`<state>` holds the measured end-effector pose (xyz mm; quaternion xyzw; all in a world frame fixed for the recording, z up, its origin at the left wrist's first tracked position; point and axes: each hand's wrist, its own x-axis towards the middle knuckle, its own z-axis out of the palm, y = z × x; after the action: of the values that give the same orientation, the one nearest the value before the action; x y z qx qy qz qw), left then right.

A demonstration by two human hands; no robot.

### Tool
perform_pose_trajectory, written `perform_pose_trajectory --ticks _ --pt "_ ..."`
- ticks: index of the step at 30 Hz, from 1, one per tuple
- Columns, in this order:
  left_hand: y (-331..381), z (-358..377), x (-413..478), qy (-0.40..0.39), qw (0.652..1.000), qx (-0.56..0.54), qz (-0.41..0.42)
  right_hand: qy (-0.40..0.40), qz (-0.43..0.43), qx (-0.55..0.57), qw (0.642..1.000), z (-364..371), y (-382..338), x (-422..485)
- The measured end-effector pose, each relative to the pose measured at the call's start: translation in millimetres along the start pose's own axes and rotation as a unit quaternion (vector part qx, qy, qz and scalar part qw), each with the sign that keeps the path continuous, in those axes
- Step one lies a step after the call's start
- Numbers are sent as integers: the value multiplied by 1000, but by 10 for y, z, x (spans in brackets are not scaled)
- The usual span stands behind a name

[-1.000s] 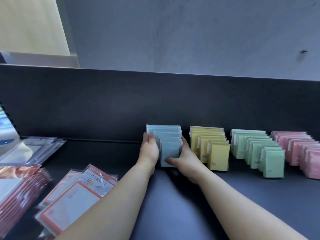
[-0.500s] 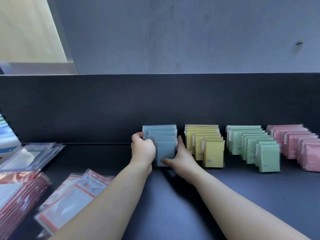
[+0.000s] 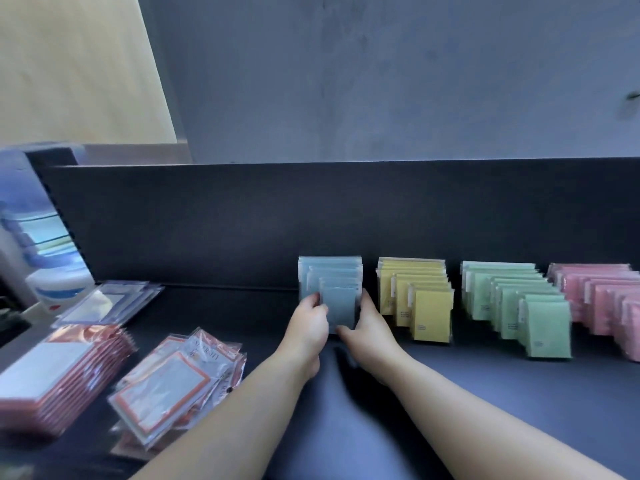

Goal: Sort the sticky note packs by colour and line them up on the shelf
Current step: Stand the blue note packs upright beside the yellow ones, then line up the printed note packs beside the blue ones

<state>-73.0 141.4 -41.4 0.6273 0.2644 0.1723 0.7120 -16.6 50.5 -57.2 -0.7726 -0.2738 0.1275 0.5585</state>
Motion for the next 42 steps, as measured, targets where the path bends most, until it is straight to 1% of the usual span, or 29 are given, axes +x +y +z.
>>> perform_pose_trajectory --ticks 5,7,10,14,16,19,21,23,25,28,30,32,34,36,37,39,42 --pt "18 -42 66 120 988 86 39 1 20 16 1000 -29 -3 -22" --pt "55 -49 94 116 988 89 41 -2 21 20 1000 -43 -6 -22" --pt "47 -11 95 69 996 58 22 -14 8 17 1000 -55 -15 -16" --pt "-13 34 47 58 996 69 24 -7 5 28 1000 -55 -24 -3" --pt "38 30 -21 68 994 79 28 4 0 35 999 -58 -35 -26" --pt "122 -18 -184 109 986 119 32 30 -12 28 999 -54 -75 -114" --pt "145 -92 -300 116 982 143 42 49 -49 6 998 -24 -114 -177" --pt "159 -211 -438 119 975 180 53 52 -110 -25 992 28 -185 -241" --pt "172 -386 -590 125 963 229 61 28 -153 -32 987 98 -290 -323" --pt "224 -719 -798 145 946 282 67 -39 -189 -25 981 241 -419 -452" --pt "304 -986 -904 170 927 327 67 -88 -200 -74 973 355 -472 -483" --pt "390 -1262 -965 183 900 391 60 -140 -188 -153 960 443 -581 -492" --pt "449 -1528 -968 178 872 455 31 -199 -151 -220 943 544 -725 -504" --pt "445 -1768 -928 150 849 506 -12 -249 -114 -261 926 692 -848 -528" --pt "424 -1863 -903 129 841 524 -30 -261 -92 -275 921 776 -875 -532" --pt "383 -2006 -859 82 832 547 -46 -257 -56 -282 922 940 -886 -534" --pt "352 -2146 -808 43 812 582 -30 -206 1 -274 940 1155 -831 -482"
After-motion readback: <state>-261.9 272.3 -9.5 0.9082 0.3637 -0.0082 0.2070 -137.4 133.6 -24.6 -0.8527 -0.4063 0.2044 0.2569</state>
